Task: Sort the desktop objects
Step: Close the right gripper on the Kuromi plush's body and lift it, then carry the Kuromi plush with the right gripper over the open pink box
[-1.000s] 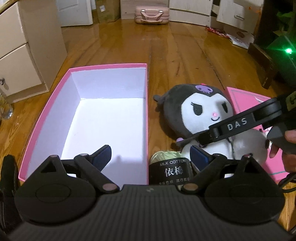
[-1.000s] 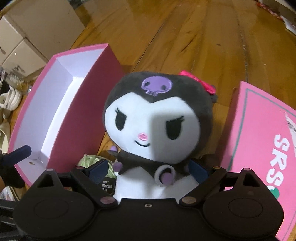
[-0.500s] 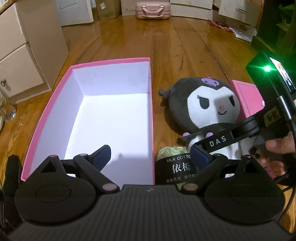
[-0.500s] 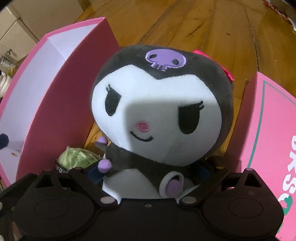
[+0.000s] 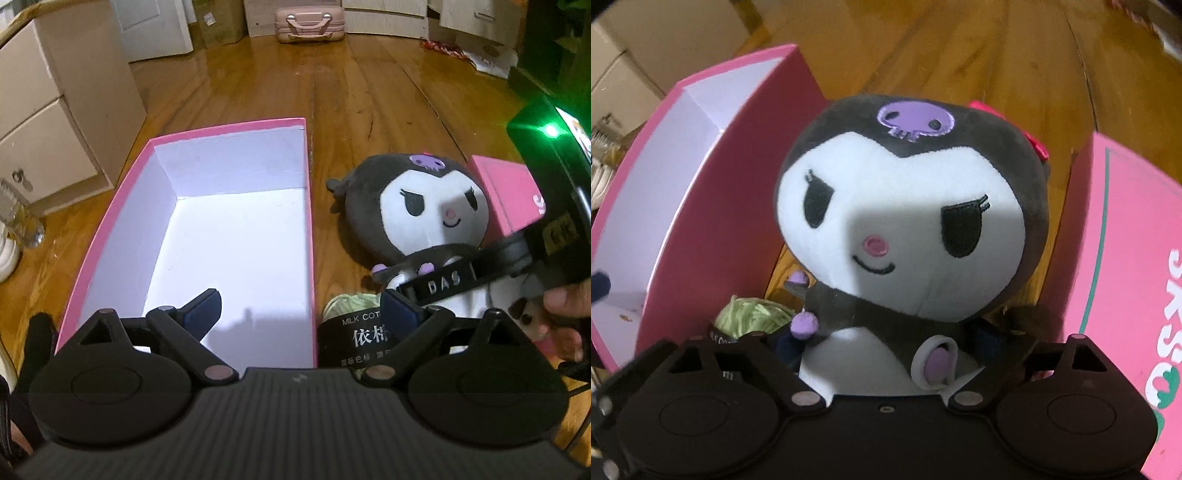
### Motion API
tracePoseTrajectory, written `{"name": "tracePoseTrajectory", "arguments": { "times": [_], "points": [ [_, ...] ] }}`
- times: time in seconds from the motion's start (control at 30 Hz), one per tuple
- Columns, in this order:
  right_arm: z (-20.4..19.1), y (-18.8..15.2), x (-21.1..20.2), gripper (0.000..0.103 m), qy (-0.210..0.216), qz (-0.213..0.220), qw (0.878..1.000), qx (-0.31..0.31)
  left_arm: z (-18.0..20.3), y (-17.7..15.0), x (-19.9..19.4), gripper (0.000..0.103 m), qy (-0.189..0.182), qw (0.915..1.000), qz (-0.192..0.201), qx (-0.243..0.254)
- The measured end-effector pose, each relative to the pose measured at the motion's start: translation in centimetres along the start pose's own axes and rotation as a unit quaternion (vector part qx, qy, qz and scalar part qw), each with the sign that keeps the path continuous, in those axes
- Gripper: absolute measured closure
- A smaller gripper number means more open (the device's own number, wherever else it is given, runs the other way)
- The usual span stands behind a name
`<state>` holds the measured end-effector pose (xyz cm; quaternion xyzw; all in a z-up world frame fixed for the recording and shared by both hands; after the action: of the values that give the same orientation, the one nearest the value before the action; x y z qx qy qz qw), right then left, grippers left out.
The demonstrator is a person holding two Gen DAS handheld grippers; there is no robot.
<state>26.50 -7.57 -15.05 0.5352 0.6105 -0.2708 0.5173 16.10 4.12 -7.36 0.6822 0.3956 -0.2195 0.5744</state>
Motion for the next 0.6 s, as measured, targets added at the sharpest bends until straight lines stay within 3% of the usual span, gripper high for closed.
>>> {"name": "tracePoseTrajectory", "arguments": {
  "times": [0.17, 0.33, 0.43, 0.6],
  "points": [
    [-1.1, 0.5, -0.9, 0.008, -0.015, -0.04, 0.999, 0.004, -0.9, 0.0, 0.0, 0.009, -0.003, 0.9999, -0.002, -0.017],
    [-0.8, 1.2, -2.5, 0.007, 0.009, -0.016, 0.997, 0.071, -1.6, 0.1, -0.3, 0.009, 0.008, 0.9996, 0.005, -0.028],
    [-0.6, 1.0, -2.0, 0.005, -0.005, -0.019, 0.997, 0.076, -1.7, 0.0, -0.2, 0.009, 0.007, 0.9995, 0.004, -0.03],
    [-0.1, -0.8, -2.4, 0.006, 0.026, 0.012, 0.995, 0.092, -2.0, -0.3, 0.1, 0.009, 0.005, 0.9994, 0.001, -0.034]
  ]
}}
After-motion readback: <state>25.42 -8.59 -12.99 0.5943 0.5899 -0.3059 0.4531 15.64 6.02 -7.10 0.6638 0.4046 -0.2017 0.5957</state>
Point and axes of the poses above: each gripper's, at about its wrist camera, not at the fingertips, and x roughly the way its jaws point, z to its right, y to its top, the point moved 1 cm from there along x, roughly the way its jaws point, and after that the axes turned 13 degrees about y, right-handed, at the moved point
